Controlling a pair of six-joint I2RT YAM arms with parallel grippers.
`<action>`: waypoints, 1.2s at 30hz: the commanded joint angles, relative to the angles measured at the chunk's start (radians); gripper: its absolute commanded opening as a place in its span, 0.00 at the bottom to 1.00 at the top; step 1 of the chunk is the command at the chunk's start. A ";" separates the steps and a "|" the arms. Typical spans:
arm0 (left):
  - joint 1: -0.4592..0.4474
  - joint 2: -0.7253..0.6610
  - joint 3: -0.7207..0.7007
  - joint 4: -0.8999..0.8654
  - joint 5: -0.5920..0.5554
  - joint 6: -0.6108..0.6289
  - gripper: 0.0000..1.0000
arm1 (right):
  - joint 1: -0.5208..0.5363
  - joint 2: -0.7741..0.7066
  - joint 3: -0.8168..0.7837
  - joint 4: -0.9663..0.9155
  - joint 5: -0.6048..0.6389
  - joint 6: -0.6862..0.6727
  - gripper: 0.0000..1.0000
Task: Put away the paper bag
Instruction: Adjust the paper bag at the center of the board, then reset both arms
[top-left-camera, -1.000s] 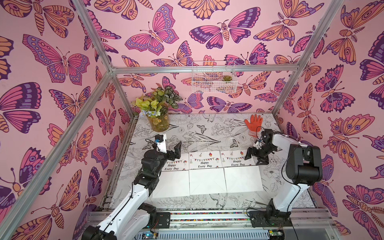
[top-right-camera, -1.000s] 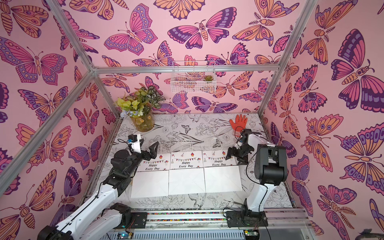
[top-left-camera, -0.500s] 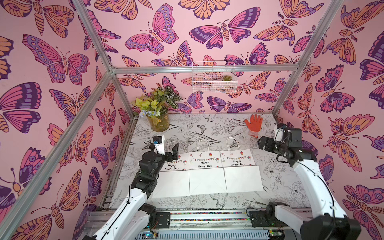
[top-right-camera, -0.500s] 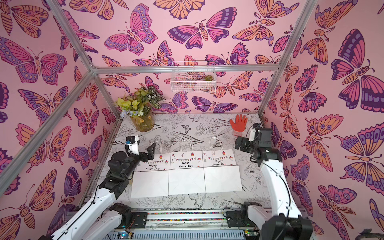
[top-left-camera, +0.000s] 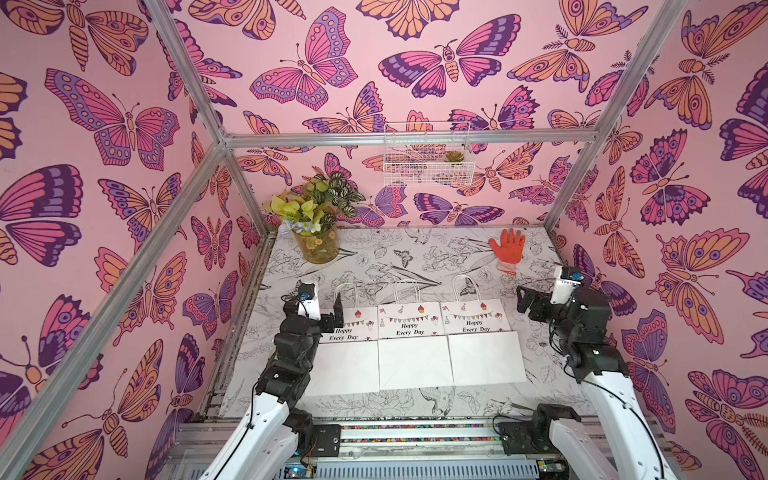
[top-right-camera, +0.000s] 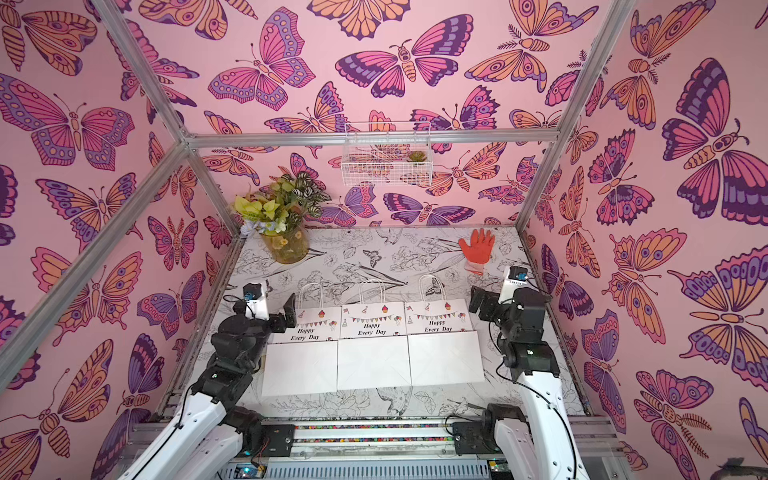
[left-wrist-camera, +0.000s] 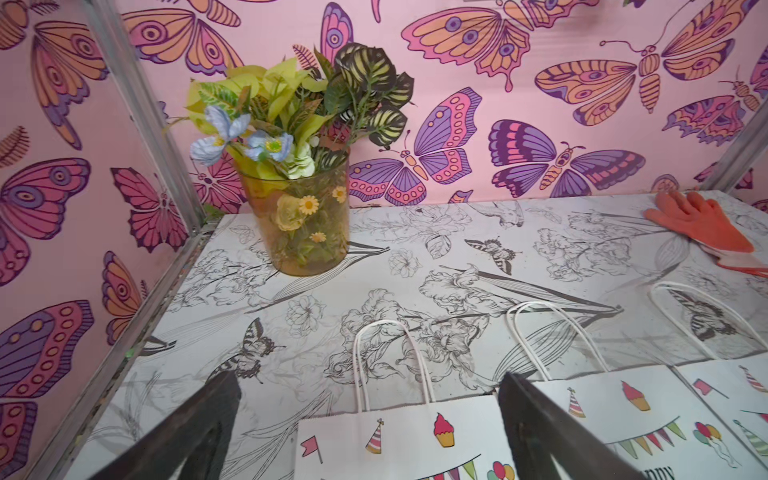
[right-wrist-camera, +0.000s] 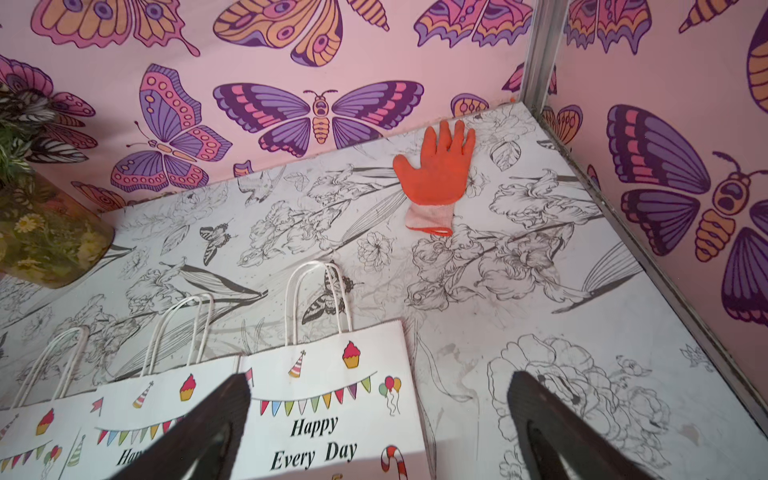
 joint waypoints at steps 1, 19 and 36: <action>-0.003 -0.053 -0.084 0.007 -0.093 0.055 1.00 | 0.005 0.009 -0.060 0.150 0.058 -0.057 0.99; 0.112 0.785 -0.205 1.006 0.003 0.147 1.00 | -0.001 0.116 -0.343 0.647 0.128 -0.083 0.99; 0.201 0.955 -0.145 1.037 0.132 0.107 1.00 | 0.061 0.426 -0.381 0.990 0.116 -0.105 0.99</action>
